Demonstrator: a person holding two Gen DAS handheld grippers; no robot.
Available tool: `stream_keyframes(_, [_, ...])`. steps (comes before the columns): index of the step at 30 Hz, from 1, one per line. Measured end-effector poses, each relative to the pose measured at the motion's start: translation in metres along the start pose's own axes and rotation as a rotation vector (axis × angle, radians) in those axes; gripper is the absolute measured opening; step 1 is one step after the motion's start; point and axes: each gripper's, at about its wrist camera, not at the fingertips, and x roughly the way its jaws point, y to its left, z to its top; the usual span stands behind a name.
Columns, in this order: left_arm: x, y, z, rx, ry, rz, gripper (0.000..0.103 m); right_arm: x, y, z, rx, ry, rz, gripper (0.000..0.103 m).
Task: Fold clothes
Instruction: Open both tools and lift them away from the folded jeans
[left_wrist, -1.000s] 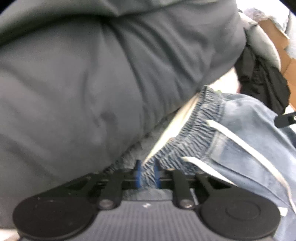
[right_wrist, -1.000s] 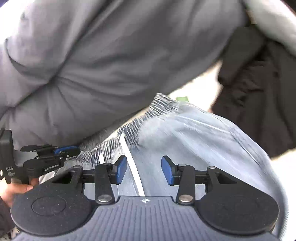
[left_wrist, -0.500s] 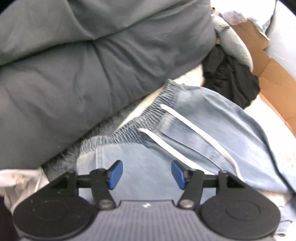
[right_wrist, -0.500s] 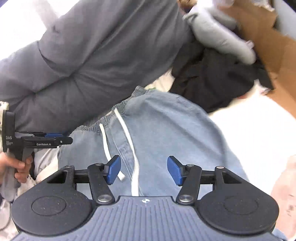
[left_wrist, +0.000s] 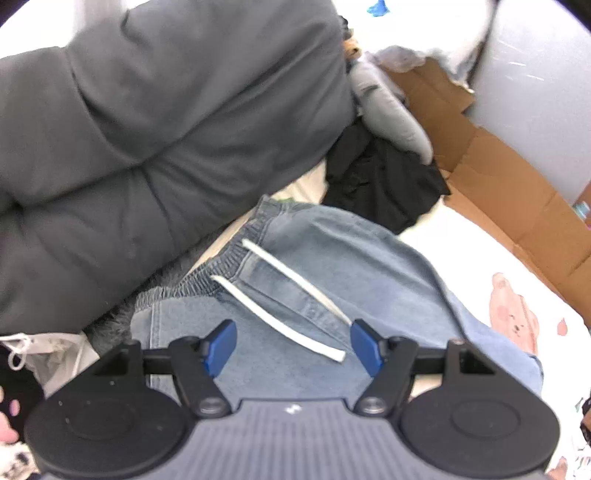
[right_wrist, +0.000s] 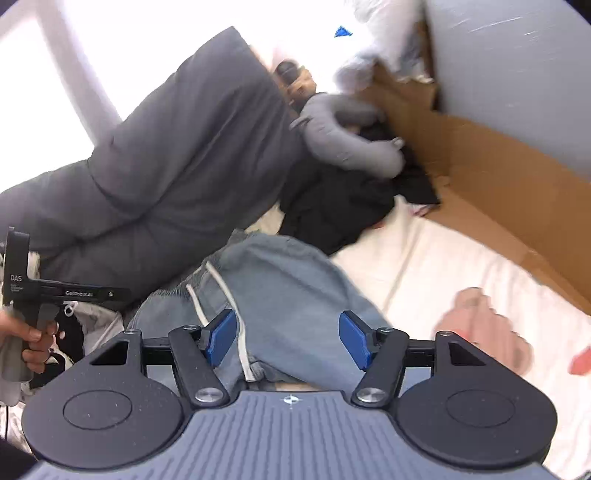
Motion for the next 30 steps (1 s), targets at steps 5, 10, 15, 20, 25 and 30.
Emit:
stream_keyframes(5, [-0.046, -0.025, 0.008, 0.032, -0.016, -0.017, 0.071, -0.063, -0.006, -0.006, 0.011, -0.049, -0.048, 0.071])
stream_keyframes(10, [-0.090, -0.045, 0.019, 0.056, -0.036, -0.064, 0.078, -0.121, -0.012, -0.015, -0.002, -0.075, -0.094, 0.075])
stream_keyframes(15, [-0.135, -0.067, 0.033, 0.090, -0.075, -0.100, 0.082, -0.171, -0.021, -0.022, 0.006, -0.103, -0.120, 0.077])
stream_keyframes(20, [-0.155, -0.090, 0.040, 0.123, -0.099, -0.132, 0.089, -0.203, -0.034, -0.032, 0.005, -0.136, -0.141, 0.082])
stream_keyframes(25, [-0.152, -0.114, 0.043, 0.161, -0.103, -0.168, 0.089, -0.216, -0.053, -0.038, 0.054, -0.158, -0.161, 0.082])
stream_keyframes(30, [-0.134, -0.136, 0.046, 0.211, -0.079, -0.203, 0.089, -0.221, -0.078, -0.059, 0.092, -0.180, -0.166, 0.082])
